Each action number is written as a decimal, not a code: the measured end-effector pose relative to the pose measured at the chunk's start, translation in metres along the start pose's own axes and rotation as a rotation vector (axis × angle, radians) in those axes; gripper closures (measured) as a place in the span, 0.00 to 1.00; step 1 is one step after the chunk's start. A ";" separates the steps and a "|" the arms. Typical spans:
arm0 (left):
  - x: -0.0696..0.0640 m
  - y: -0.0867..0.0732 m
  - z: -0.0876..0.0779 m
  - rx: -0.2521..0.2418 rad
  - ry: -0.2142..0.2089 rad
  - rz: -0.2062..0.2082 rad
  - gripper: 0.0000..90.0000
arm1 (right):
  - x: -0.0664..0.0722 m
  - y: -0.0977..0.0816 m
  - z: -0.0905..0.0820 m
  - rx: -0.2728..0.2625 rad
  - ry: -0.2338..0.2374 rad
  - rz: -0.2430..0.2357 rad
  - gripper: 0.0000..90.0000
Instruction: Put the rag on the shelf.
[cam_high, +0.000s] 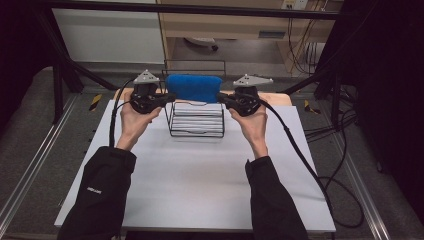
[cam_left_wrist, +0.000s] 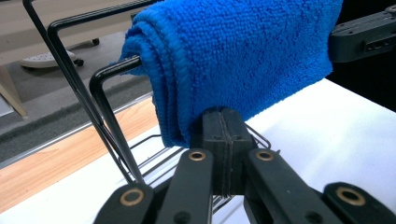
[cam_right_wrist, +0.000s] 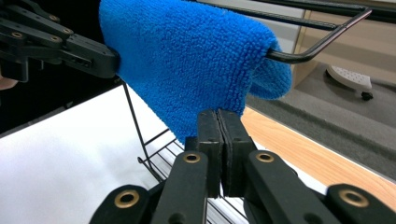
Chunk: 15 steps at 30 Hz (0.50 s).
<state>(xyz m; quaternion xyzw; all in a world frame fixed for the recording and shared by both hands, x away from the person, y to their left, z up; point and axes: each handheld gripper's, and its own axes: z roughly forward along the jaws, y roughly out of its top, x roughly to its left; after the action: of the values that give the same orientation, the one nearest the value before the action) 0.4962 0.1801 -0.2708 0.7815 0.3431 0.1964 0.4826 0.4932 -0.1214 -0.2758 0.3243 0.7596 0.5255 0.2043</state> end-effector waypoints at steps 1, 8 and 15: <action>0.000 0.000 -0.001 -0.005 -0.001 -0.004 0.99 | 0.001 0.000 -0.001 -0.001 0.002 -0.003 0.97; -0.001 -0.004 -0.017 -0.006 -0.002 0.000 0.85 | 0.010 0.004 -0.018 -0.024 0.037 -0.015 0.74; -0.001 -0.020 -0.032 0.019 0.016 0.000 0.60 | 0.012 0.006 -0.039 -0.006 0.046 0.021 0.43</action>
<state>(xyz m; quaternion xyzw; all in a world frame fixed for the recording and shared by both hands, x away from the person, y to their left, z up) 0.4678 0.2052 -0.2736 0.7845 0.3489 0.1992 0.4724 0.4614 -0.1372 -0.2553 0.3193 0.7591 0.5372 0.1822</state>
